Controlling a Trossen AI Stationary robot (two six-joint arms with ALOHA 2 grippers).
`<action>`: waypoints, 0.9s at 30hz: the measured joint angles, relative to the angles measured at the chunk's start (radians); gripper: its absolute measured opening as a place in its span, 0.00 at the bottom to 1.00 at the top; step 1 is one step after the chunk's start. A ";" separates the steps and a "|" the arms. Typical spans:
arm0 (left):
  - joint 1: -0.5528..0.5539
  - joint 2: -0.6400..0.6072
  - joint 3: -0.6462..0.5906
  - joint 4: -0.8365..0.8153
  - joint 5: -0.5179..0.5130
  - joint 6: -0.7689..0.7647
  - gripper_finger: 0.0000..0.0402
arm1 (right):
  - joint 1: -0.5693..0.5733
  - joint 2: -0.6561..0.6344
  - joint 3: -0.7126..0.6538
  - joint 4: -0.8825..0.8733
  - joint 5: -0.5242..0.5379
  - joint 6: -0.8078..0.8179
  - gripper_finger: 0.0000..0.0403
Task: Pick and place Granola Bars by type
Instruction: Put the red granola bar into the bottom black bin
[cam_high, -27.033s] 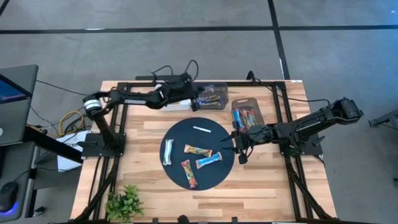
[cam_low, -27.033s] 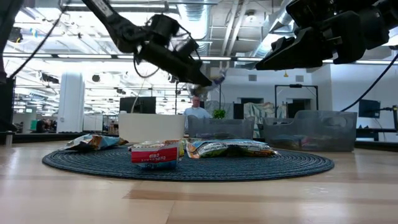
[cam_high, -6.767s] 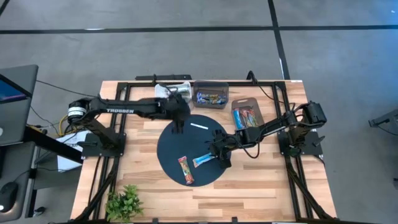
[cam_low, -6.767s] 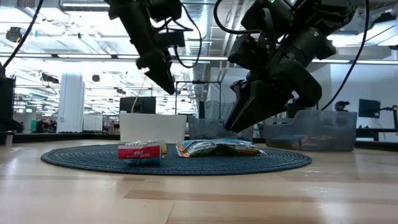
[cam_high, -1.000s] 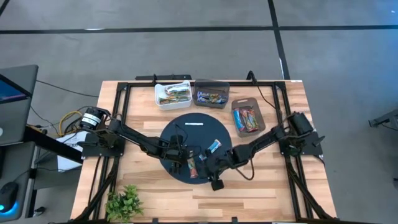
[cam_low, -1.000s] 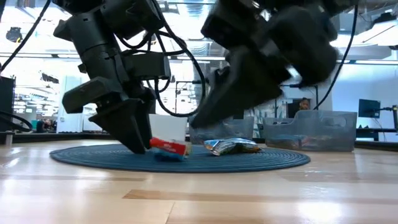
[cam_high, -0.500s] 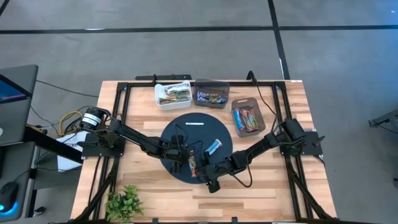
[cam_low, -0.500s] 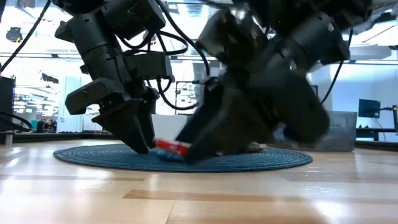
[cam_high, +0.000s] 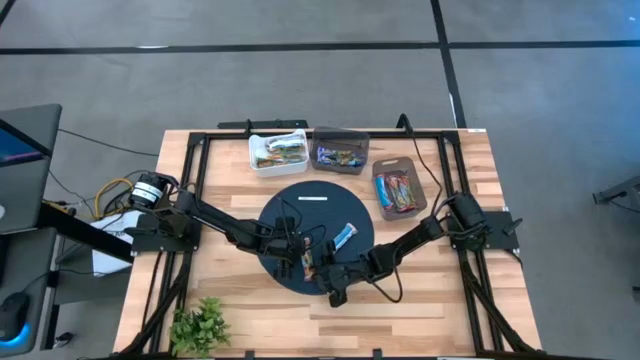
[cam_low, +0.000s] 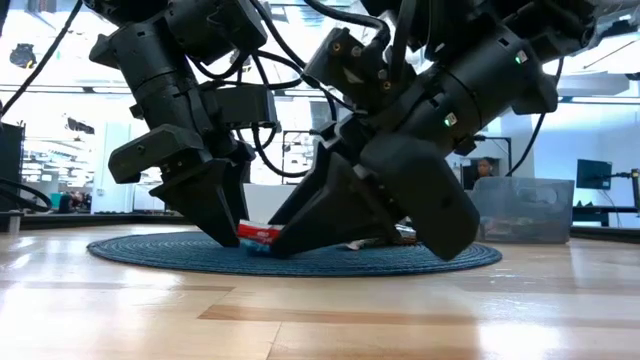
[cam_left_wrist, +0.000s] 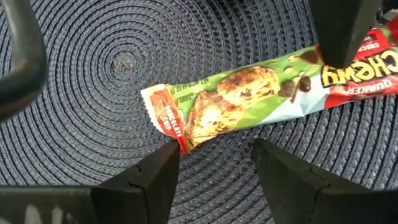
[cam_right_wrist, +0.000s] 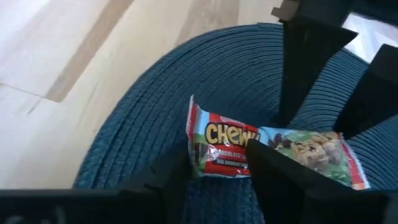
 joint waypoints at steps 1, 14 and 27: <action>0.000 0.000 0.000 0.000 0.000 0.000 0.50 | 0.000 0.000 0.000 0.000 0.006 -0.007 0.37; 0.003 -0.006 -0.058 0.083 0.000 -0.007 0.50 | 0.026 -0.007 -0.001 -0.003 0.089 -0.084 0.02; 0.003 -0.004 -0.060 0.093 0.008 -0.011 0.50 | 0.068 -0.151 -0.002 -0.133 0.311 -0.135 0.00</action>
